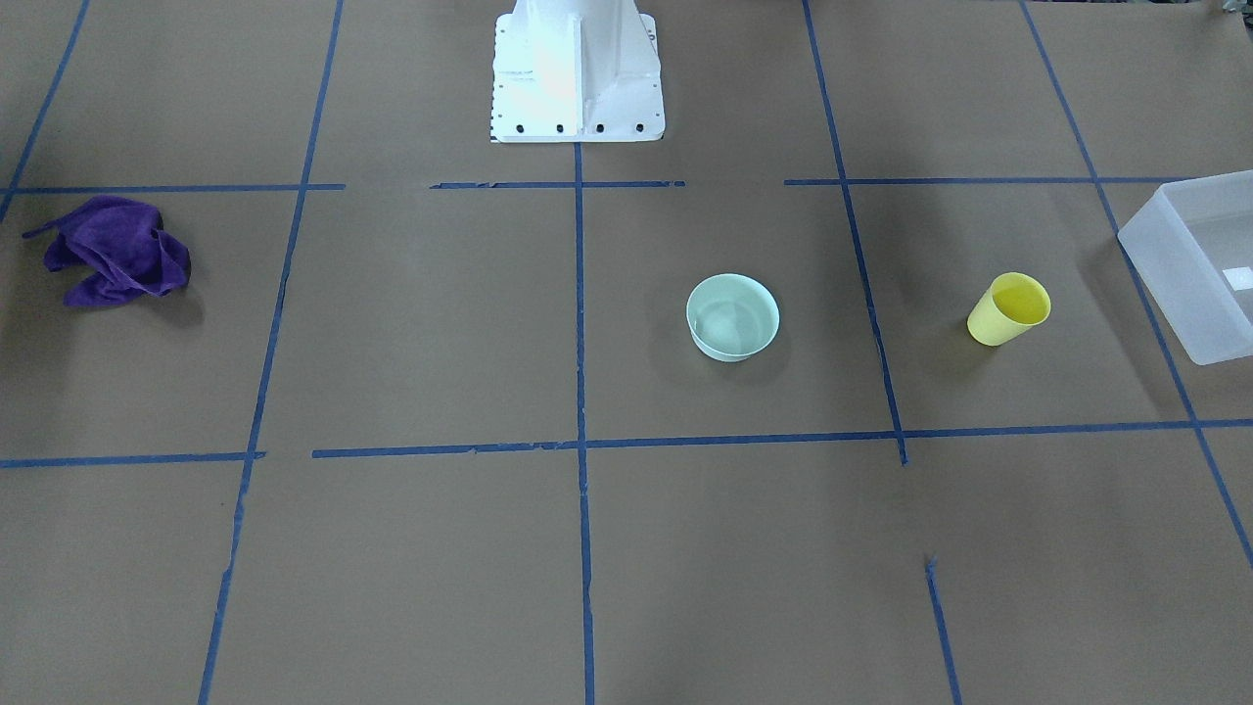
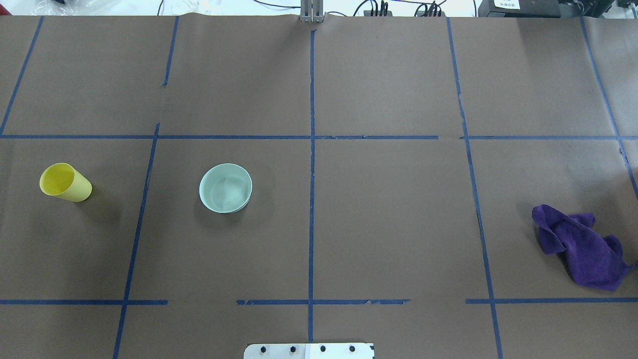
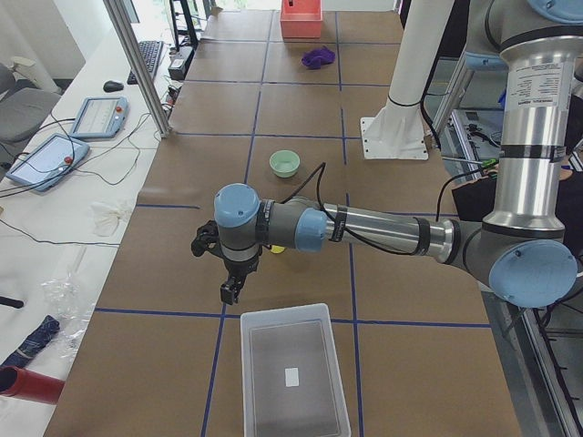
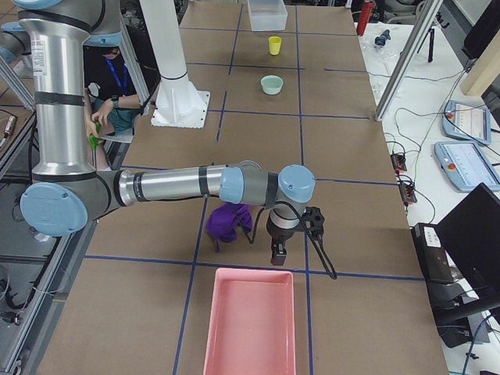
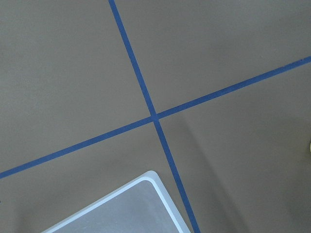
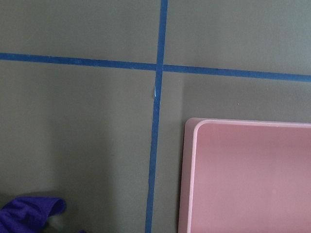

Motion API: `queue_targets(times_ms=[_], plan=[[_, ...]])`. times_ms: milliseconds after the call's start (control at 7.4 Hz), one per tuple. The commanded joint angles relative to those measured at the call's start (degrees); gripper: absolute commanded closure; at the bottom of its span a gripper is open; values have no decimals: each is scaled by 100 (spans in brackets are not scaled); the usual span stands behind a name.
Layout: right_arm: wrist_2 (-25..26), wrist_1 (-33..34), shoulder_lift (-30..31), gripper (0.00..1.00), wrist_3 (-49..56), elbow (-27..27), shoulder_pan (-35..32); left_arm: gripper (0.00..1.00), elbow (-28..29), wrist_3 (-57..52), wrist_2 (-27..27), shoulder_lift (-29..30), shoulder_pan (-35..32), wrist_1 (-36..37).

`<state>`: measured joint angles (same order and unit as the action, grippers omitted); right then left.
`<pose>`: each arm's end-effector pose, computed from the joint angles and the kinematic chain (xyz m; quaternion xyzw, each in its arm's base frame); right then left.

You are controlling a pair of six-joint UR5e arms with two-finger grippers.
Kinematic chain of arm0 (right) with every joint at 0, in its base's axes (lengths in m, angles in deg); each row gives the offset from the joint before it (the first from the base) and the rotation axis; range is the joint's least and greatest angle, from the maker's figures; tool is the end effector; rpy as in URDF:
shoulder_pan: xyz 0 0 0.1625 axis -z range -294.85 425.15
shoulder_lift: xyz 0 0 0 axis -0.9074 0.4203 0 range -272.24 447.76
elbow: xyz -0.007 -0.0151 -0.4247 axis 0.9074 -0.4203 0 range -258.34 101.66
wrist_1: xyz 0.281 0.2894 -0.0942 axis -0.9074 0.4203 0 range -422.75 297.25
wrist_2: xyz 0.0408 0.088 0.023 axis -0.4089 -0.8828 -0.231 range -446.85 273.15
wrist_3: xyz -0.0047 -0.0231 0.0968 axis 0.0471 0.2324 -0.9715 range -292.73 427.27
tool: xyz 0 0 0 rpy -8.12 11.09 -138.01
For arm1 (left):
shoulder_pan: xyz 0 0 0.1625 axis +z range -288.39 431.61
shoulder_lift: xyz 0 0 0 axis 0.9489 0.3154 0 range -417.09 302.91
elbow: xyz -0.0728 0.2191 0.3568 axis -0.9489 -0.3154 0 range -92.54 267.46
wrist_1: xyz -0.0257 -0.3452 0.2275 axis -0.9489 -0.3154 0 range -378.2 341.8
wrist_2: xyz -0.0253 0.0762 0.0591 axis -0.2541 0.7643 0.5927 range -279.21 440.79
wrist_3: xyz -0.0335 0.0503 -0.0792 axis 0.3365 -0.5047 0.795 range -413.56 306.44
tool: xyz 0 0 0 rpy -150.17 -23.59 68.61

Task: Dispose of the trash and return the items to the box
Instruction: 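Reach the left gripper down to the yellow cup and grasp it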

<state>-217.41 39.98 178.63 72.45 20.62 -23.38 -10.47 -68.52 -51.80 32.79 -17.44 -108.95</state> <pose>0.0564 -0.4767 0.6158 -0.0267 -0.3474 -0.0405 0.9365 -0.0576 -0.4982 0.5919 0.1132 0.3509 0.1554 0.9165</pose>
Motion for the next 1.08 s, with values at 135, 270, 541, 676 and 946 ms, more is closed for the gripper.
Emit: queue_targets(times_ms=[135,270,541,676,946], plan=[[30,10,54,0,-9,62,2,0,19,28,-4,-23,63,-109],[-13,1,63,0,-17,79,2,0,-111,37,4,38,63,-136],[-31,1,10,0,-26,298,46,0,-191,29,48,117,377,-826],[-14,-8,-147,0,-52,325,63,0,-113,28,66,274,545,-1065],[-22,-609,-306,0,-218,221,99,0,53,194,31,633,582,-1590]])
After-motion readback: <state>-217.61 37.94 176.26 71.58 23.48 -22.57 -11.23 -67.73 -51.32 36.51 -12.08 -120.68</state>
